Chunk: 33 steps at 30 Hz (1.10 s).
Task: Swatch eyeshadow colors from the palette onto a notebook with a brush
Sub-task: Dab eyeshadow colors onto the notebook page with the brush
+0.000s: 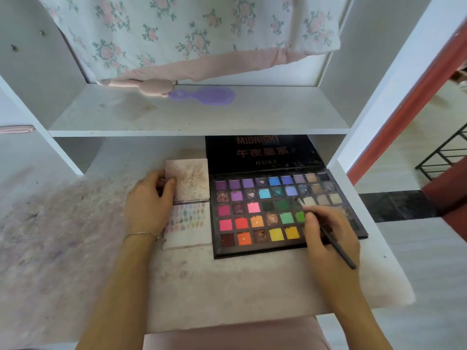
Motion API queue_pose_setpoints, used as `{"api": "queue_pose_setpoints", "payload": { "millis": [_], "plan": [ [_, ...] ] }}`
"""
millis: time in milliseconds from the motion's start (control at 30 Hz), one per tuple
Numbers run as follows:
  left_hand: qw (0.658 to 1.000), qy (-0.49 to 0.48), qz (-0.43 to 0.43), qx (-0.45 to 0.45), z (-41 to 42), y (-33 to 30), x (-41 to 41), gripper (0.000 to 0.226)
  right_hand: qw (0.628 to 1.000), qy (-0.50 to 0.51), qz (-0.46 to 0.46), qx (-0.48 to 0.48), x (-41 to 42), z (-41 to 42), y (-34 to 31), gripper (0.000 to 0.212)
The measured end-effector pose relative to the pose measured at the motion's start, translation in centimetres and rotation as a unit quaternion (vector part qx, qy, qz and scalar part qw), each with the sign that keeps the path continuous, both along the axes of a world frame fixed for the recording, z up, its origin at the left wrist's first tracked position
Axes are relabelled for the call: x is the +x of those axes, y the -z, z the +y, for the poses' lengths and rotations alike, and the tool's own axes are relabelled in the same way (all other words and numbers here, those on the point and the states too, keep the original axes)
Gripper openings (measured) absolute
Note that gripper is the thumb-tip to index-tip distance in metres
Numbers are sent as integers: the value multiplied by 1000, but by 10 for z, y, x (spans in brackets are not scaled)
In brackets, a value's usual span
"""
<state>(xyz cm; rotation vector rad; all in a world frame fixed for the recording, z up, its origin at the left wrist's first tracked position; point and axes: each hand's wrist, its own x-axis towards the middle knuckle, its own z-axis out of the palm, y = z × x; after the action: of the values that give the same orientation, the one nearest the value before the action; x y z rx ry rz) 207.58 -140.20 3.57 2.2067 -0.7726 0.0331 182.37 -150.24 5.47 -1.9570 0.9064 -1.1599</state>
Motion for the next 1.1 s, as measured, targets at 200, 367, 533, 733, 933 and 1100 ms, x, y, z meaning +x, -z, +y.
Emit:
{"api": "queue_pose_setpoints", "payload": {
  "millis": [200, 367, 533, 733, 933, 1100],
  "plan": [
    [1000, 4, -8, -5, 0, -2, -2, 26, 989, 140, 4, 56, -36, -29, 3, 18],
    [1000, 0, -10, 2, -2, -4, -5, 27, 981, 179, 36, 62, -43, -34, 8, 15],
    [1000, 2, -5, -3, -1, -5, -6, 27, 981, 165, 70, 70, -40, -37, 8, 12],
    [1000, -2, -3, -7, -1, -5, -7, 26, 979, 171, 76, 79, -41, -36, 9, 10],
    [1000, -2, -4, -9, -1, -6, -7, 27, 977, 179, 85, 79, -40, -36, 9, 9],
    [1000, 0, -10, -16, -1, -5, -7, 26, 978, 175, 76, 81, -40, -37, 8, 12]
  ]
}}
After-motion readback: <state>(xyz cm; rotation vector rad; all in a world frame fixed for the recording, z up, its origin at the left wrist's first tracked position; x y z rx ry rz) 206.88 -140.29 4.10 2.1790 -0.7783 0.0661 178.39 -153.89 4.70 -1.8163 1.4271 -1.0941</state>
